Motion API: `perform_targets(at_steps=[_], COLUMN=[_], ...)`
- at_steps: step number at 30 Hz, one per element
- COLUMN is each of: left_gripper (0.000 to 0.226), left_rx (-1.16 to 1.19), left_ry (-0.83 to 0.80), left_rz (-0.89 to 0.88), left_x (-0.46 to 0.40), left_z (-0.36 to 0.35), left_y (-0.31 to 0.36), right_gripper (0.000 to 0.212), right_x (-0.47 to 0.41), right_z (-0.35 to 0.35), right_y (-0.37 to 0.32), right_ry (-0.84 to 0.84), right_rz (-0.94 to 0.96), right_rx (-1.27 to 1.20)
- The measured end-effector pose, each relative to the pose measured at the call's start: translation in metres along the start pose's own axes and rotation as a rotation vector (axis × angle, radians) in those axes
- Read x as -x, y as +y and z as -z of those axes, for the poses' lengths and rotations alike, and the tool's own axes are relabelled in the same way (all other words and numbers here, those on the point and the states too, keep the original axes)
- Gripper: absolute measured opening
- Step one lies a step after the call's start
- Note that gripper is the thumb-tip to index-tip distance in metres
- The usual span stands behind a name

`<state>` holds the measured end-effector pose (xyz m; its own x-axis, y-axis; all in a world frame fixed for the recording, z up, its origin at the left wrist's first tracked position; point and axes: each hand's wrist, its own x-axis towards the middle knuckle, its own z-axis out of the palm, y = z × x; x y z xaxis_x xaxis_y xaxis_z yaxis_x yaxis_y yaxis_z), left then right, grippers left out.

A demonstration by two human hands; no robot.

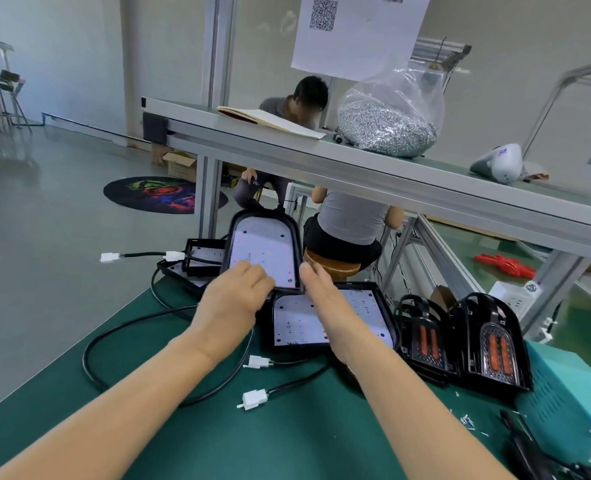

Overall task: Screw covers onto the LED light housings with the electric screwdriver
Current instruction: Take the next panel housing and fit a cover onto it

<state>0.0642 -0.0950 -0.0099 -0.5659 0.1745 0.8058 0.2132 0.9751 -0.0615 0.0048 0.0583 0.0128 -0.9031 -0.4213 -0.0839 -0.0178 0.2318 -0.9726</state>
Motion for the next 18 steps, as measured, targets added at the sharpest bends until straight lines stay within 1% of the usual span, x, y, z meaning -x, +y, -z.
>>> perform_targets(at_steps=[1,3,4,8,10,12,14,15,16,17,18], left_gripper=[0.031,0.029,0.030,0.026,0.026,0.020,0.026,0.029,0.033,0.041,0.050], left_rx=[0.016,0.032,0.042,0.089,0.168,0.333,0.473,0.479,0.433,0.353,0.246], left_ry=[-0.003,0.002,0.004,-0.022,-0.038,0.033,0.181,0.230,0.219,0.135,-0.010], left_rz=[-0.030,-0.085,-0.107,-0.192,-0.197,-0.106,0.079,0.189,0.302,0.417,0.513], left_x=[0.002,0.008,0.010,0.018,0.022,0.025,0.024,0.023,0.021,0.020,0.020], left_z=[0.003,0.006,0.007,0.010,0.009,0.009,0.009,0.008,0.005,0.001,-0.004], left_y=[0.007,0.021,0.027,0.043,0.045,0.044,0.039,0.031,0.021,0.009,-0.003], right_gripper=[0.062,0.038,0.031,0.020,0.017,0.019,0.022,0.022,0.021,0.019,0.017], right_x=[-0.003,-0.007,-0.007,-0.002,0.002,0.007,0.010,0.013,0.015,0.018,0.022], right_z=[-0.002,-0.004,-0.004,0.005,0.012,0.022,0.035,0.042,0.049,0.055,0.060], right_y=[-0.002,-0.002,0.000,0.016,0.026,0.037,0.048,0.053,0.057,0.061,0.064], right_ry=[-0.009,-0.007,0.014,0.122,0.149,0.142,0.126,0.126,0.137,0.151,0.161], right_rz=[-0.010,-0.047,-0.067,-0.105,-0.110,-0.087,-0.062,-0.059,-0.061,-0.067,-0.073], right_rx=[-0.109,-0.323,-0.382,-0.409,-0.438,-0.494,-0.536,-0.541,-0.533,-0.517,-0.498])
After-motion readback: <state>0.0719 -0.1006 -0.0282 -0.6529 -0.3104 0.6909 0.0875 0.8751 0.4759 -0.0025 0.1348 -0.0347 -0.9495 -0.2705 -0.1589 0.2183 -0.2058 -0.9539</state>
